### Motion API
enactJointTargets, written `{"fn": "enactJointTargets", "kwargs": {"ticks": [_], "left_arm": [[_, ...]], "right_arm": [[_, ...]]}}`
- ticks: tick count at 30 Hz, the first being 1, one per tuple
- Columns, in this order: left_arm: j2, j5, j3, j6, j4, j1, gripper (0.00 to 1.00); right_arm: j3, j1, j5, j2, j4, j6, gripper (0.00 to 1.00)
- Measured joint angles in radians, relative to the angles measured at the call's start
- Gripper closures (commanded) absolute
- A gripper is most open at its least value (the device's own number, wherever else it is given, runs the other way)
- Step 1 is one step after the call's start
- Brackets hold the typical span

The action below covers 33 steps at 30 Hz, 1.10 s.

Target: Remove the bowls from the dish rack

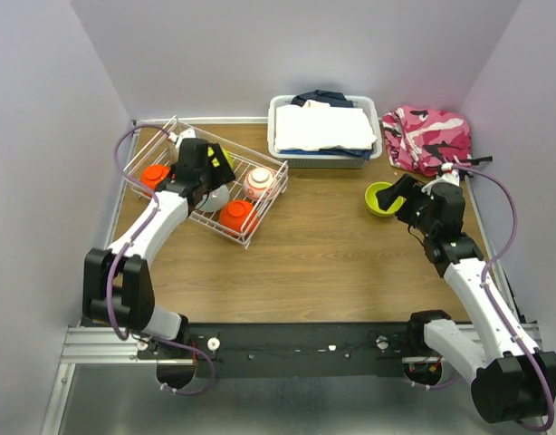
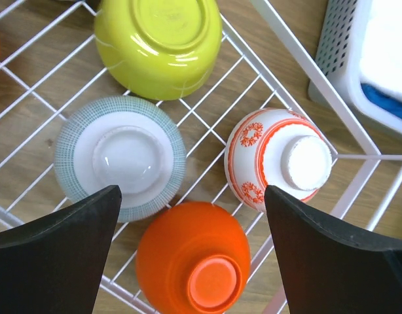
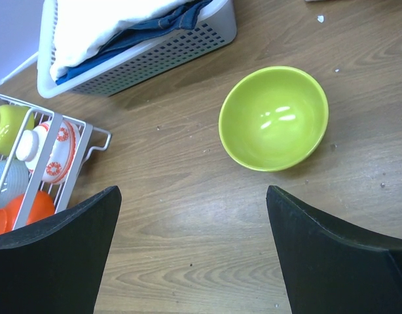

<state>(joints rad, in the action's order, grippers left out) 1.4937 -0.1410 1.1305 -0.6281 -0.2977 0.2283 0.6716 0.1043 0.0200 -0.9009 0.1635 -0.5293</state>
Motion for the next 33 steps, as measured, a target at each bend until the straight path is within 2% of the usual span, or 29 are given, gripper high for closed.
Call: {"fn": "enactJointTargets", "kwargs": {"ticks": [5, 11, 18, 33], "left_arm": [[-0.128, 0.023, -0.161, -0.058, 0.104, -0.085, 0.01], [-0.131, 0.109, -0.235, -0.082, 0.143, -0.196, 0.01], [-0.090, 0.200, -0.192, -0.053, 0.137, -0.300, 0.01], [0.053, 0.429, -0.096, -0.050, 0.141, -0.283, 0.01]], "right_arm": [[0.000, 0.000, 0.019, 0.000, 0.000, 0.000, 0.01], [-0.002, 0.000, 0.039, 0.000, -0.001, 0.000, 0.01], [-0.008, 0.000, 0.057, 0.000, -0.001, 0.003, 0.01], [-0.017, 0.000, 0.082, -0.006, -0.004, 0.003, 0.02]]}}
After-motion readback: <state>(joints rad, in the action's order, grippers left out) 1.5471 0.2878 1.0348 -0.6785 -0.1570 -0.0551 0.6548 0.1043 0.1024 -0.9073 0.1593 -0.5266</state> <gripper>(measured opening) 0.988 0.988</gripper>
